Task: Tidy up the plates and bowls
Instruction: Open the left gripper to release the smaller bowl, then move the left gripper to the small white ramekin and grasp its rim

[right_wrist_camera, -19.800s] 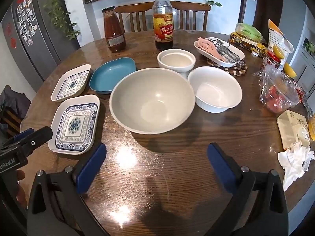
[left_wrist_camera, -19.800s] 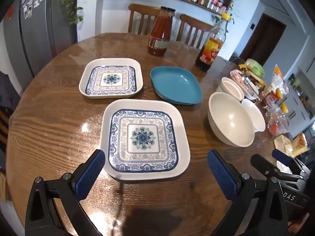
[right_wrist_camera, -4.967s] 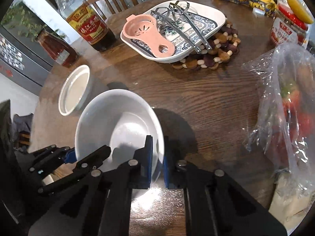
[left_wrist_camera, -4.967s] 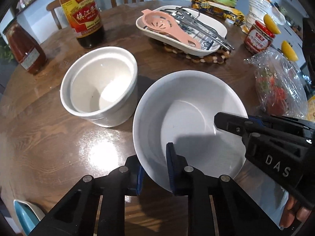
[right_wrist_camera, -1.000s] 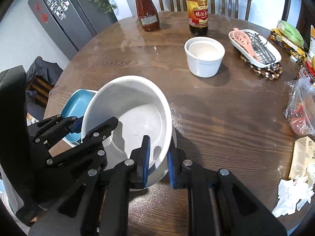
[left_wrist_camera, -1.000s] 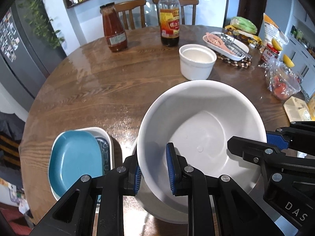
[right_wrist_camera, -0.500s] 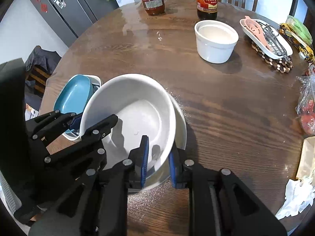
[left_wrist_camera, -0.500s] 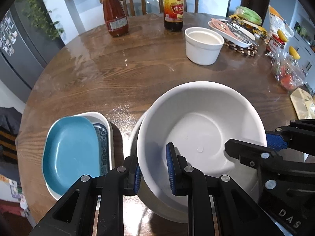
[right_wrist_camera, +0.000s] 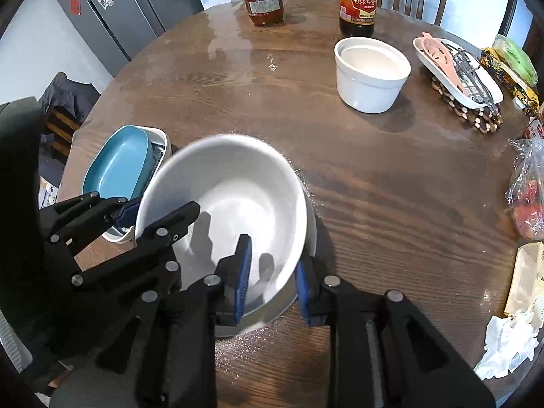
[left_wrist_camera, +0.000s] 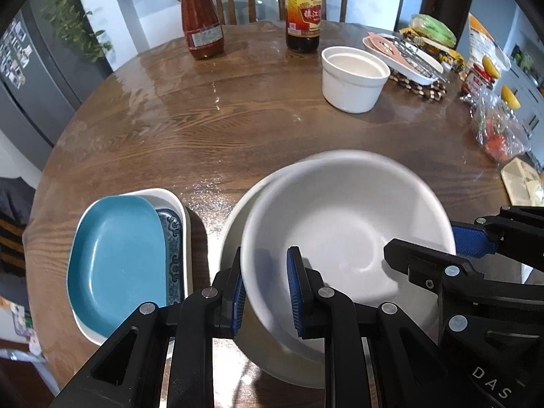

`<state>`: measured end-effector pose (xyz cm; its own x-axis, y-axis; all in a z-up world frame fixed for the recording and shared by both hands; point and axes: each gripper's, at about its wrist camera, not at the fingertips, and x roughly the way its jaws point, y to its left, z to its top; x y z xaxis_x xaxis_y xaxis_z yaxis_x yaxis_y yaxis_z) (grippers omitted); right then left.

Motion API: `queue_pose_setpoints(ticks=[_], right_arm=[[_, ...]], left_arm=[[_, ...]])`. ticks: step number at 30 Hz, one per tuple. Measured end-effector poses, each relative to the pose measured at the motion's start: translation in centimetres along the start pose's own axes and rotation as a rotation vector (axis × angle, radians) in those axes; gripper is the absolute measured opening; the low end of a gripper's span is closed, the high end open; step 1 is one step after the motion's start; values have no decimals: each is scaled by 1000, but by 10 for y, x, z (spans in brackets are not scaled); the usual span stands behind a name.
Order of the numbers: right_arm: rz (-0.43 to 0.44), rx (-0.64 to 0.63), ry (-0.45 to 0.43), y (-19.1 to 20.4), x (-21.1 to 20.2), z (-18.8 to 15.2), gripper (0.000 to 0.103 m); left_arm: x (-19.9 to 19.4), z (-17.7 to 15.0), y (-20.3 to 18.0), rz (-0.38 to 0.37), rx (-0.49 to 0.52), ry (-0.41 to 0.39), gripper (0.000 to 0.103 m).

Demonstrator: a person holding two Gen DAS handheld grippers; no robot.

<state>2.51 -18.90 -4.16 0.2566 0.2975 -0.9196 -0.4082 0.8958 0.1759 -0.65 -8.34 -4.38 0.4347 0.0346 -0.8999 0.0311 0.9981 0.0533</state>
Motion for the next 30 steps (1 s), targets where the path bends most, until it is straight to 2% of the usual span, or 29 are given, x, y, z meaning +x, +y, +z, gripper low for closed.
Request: queue_pose_setpoints(ticks=[3,6,7,8,9,10,11,12,14,15,24,26,30], right_arm=[[-2,3,-17,-1,-6,-1,31],[-26,0,-45,-2,-16,1,42],[-32,1,-58,-3,-20,1,47],[-26,9,-74,-5,-24,2,48],[-22,15,-81,-7,-27,1,47],[-16,25,-90,-10,-30,2,47],[-10,37,-100,-13,-34,2,47],[-4,46,-106,-15,-36,2,48],[7,68,-121,-19,-39,0,63],[9,76,-129,-20,-41,-1,64],[2,128,-202,-37,-63,-1,72],[-3,143,-223,-42,-69,-2,73],[-20,167,-250,-51,-79,-1,74]], left_arm=[[-6,1,1,2,-7,-22,24],[-13,3,3,1,-23,-51,28],[-14,4,4,-2,-28,-58,33],[-16,5,4,2,-35,-66,46],[-18,5,5,17,-39,-76,54],[-19,6,6,29,-42,-86,68],[-21,7,7,31,-47,-99,76],[-23,7,9,26,-51,-106,77],[-24,9,9,24,-51,-107,78],[-25,9,8,25,-48,-108,78],[-32,20,0,30,-6,-151,82],[-34,24,-1,20,-10,-156,89],[-37,33,-6,15,3,-170,92]])
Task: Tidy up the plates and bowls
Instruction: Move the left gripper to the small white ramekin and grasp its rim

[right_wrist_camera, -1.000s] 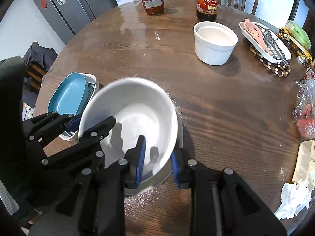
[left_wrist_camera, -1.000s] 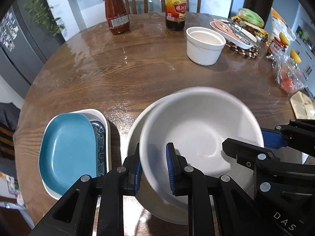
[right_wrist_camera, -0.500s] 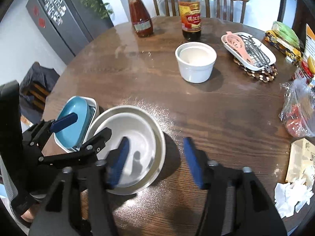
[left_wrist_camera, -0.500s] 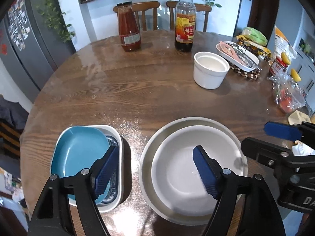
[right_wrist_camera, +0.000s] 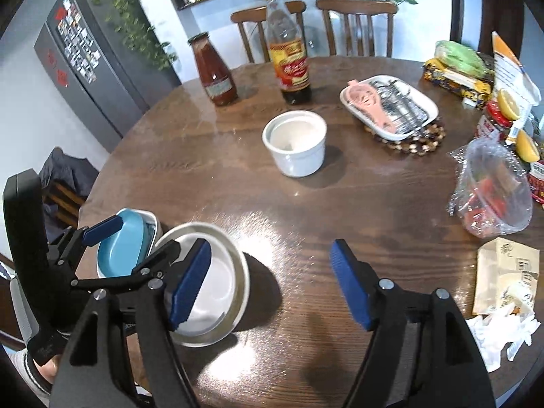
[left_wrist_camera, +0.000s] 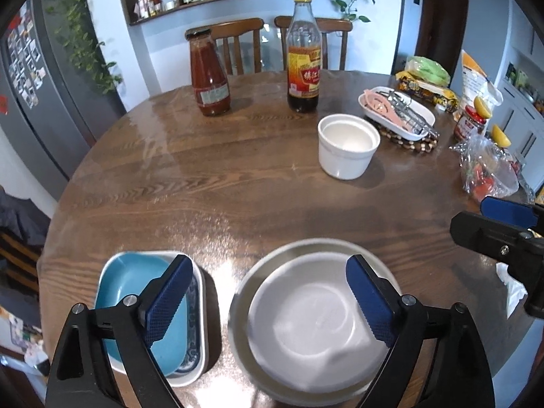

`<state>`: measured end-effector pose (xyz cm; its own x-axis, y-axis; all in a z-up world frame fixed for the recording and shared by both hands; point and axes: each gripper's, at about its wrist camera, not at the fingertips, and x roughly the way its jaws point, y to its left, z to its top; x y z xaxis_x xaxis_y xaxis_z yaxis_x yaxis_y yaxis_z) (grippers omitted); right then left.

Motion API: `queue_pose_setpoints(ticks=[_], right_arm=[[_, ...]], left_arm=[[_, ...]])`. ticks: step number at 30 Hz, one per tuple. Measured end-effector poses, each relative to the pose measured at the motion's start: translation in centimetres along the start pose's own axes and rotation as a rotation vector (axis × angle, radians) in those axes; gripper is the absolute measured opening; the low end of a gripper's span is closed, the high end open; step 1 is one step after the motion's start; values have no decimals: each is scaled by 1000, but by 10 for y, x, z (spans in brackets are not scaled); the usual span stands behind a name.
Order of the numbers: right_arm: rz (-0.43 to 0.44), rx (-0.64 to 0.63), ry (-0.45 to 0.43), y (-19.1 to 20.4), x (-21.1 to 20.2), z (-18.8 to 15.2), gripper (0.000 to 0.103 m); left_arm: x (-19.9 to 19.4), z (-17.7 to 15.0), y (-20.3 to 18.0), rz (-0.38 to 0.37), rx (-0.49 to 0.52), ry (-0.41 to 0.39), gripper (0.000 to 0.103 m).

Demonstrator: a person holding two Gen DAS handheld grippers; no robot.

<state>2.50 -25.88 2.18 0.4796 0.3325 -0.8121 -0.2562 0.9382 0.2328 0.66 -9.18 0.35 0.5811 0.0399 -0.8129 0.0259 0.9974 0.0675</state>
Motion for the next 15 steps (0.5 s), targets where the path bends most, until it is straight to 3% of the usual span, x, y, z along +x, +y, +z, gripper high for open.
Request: queue_pose_setpoints(ticks=[9,15], right_arm=[[-15,38,-38,-18,-10,21,75],[-37,49,-77,-31,-10,52,75]], left_arm=[[-5,40,-13,-34,37,-36,92],[12,84,-9,-62,-26,-2,92]])
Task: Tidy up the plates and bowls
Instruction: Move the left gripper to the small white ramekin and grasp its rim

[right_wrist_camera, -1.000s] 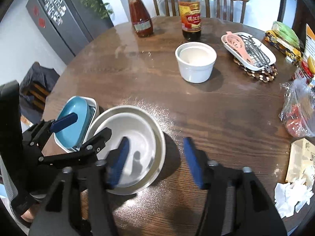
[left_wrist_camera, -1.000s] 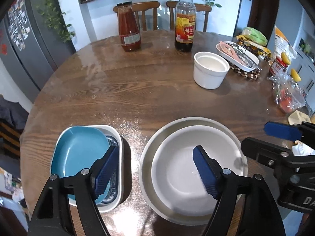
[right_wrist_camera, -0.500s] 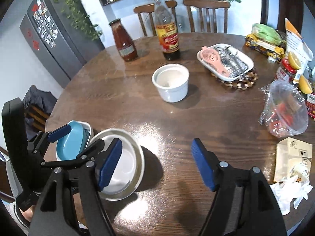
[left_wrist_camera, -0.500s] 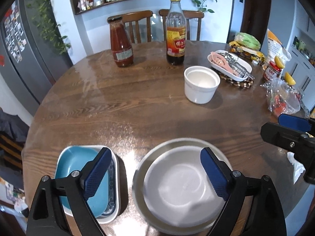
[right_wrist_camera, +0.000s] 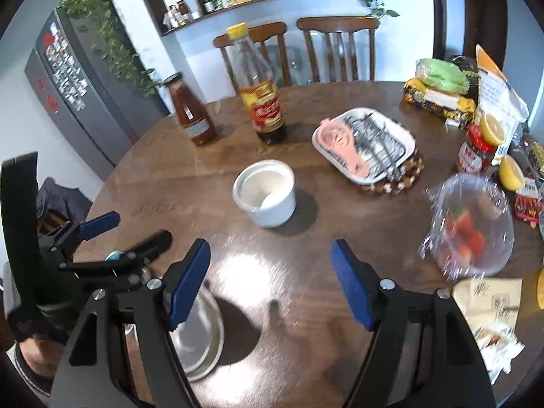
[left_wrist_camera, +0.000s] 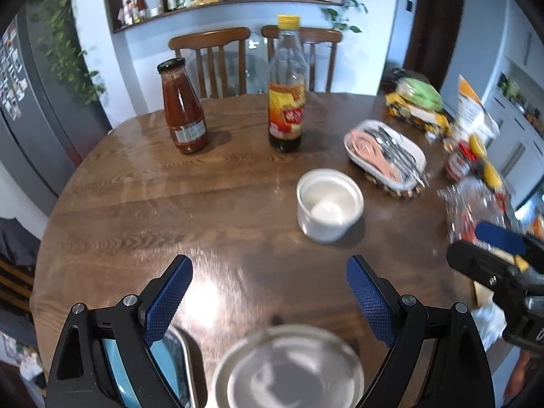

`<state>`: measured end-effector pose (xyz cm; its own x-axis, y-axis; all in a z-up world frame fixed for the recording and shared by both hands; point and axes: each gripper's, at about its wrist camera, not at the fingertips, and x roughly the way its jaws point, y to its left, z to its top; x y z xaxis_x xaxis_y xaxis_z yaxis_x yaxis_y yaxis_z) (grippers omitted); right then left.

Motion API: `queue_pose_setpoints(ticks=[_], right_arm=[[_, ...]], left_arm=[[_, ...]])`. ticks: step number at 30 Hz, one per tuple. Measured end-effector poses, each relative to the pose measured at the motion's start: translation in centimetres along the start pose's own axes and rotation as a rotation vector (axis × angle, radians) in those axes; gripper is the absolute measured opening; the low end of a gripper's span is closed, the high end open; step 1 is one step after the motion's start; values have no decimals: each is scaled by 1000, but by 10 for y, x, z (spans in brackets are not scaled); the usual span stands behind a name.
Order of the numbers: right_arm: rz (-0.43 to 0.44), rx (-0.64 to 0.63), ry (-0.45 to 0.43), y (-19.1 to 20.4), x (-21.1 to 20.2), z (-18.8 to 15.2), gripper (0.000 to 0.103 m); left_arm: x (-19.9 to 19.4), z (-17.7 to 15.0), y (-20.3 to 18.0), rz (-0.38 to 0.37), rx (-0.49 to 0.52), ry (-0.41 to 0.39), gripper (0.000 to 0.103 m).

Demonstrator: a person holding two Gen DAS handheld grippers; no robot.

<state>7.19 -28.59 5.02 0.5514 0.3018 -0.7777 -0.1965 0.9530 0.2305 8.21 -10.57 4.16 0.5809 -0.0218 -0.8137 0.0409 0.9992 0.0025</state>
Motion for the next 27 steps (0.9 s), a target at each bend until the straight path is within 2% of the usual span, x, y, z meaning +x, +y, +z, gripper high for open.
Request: queue_pose_setpoints(ticks=[8,15,20,27], right_arm=[[-19,31,19,-16,30,33,75],[-23,26,77,-18,70,51,72],[3,34,101,-16,93,53,60],[5,45,118,-17,110,59,58]], left_arm=[[41,25,-9,50,19,49,92],[80,26,-18,82,42,97,92],[90,27,-22,56,32,96,92],[101,33,-29,43,40,103,92]])
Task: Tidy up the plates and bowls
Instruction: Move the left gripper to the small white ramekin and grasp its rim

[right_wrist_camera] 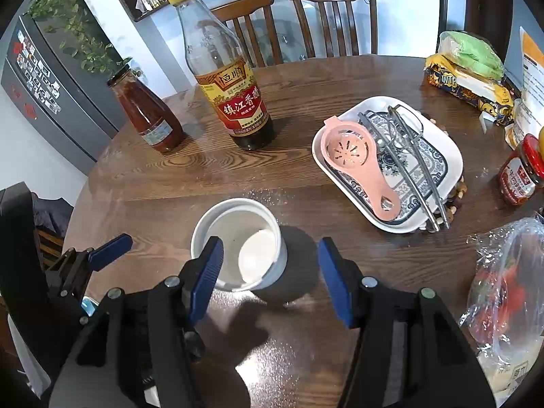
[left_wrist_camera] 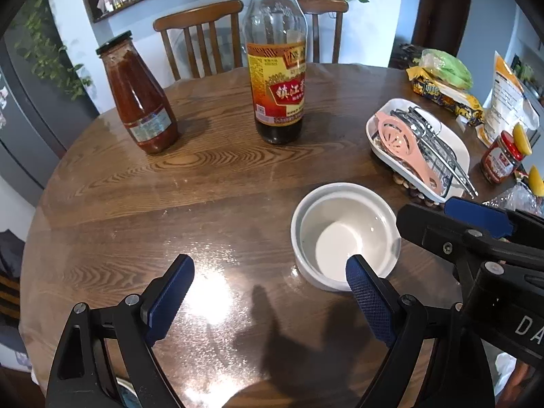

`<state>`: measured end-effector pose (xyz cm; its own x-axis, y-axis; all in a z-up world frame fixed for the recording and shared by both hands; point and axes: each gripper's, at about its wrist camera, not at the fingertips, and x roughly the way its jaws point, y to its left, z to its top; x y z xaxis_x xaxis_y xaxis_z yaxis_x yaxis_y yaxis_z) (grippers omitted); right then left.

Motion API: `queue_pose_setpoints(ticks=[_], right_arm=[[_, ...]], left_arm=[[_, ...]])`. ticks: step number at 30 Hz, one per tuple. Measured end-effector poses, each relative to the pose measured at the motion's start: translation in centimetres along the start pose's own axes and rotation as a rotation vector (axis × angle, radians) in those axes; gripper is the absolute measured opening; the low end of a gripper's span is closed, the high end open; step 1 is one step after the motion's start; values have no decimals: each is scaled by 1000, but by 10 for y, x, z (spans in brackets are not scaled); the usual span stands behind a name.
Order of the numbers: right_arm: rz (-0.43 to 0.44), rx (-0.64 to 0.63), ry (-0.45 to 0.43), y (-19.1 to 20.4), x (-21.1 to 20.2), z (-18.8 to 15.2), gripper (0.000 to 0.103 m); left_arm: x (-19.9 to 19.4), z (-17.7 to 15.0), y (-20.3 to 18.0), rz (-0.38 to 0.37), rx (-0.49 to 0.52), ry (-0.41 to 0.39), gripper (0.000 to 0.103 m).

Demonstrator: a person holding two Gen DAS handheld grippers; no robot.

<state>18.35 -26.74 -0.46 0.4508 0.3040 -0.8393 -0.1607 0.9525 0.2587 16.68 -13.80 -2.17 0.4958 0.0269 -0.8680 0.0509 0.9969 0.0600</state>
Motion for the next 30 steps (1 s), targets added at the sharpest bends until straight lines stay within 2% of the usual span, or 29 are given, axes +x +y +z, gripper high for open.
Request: queue_pose_setpoints(ticks=[7,12,18,20,25,30], right_arm=[[-10,-16,19,-3,11,3,58],[-15,-21,47,-3,25,3,57],[-15,-17,70,-7,38,4,49],[-13,-21,80,-7,42,4,42],[-3,-24,98,-8,51,4,36],[-9,-37,111,-7,58,4,25]], left_arm=[[13,1,-4,-8,1,24,92],[23,2,-5,-16,-6,47,84],[31,3,-6,-33,-15,58,83],[33,4,-6,-40,-19,61,69],[38,6,-7,-55,-29,74,66],[43,7,-9,-78,-34,85,55]])
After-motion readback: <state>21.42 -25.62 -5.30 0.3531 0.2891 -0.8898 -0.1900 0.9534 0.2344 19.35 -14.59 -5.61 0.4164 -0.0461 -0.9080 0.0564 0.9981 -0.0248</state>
